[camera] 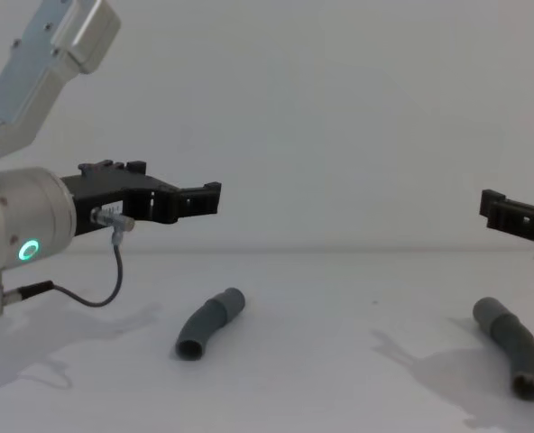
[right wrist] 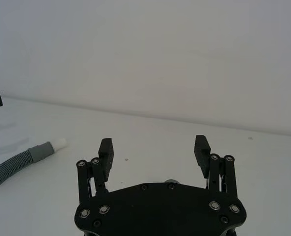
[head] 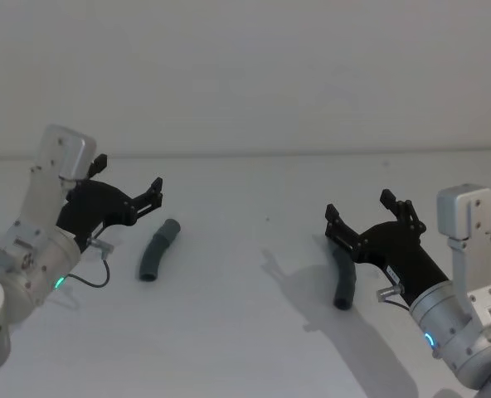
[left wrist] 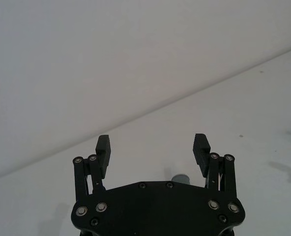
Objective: Use both hands to pick up one end of the pipe from the table, align the ends, and insert them.
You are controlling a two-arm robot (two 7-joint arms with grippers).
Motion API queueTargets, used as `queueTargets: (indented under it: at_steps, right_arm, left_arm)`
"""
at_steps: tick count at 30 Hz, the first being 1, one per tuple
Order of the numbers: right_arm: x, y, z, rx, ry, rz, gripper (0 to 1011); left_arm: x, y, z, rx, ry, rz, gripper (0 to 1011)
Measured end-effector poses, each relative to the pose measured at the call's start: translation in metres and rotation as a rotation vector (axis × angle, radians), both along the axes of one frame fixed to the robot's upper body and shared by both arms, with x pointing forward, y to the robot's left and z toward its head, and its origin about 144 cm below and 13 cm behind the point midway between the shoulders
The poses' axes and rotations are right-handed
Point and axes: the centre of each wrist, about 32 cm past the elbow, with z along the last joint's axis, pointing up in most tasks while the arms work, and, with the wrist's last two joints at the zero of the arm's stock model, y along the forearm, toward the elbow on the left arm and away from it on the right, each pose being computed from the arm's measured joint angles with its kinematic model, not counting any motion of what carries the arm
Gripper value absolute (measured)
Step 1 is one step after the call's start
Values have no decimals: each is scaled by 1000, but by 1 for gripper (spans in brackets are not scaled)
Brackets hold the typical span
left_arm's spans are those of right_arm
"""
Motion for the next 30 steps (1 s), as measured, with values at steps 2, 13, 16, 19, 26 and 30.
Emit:
queueTargets:
  at_steps: [2,13,16,19,26,30]
  right_arm:
    - [0,0,0,0,0,0,1000]
    - [0,0,0,0,0,0,1000]
    - [0,0,0,0,0,0,1000]
    - [0,0,0,0,0,0,1000]
    - [0,0,0,0,0,0,1000]
    - [0,0,0,0,0,0,1000]
  left_arm:
    - [4,2,4,-3,25,0,1001]
    - [24,8,23,24,168,-14,1001]
    - [29,8,27,40,204,-22,1001]
    - [35,7,32,59,238,-32,1001]
    - [43,3,39,109,303,-51,1001]
    - [44,2,40,128,322,-57,1001]
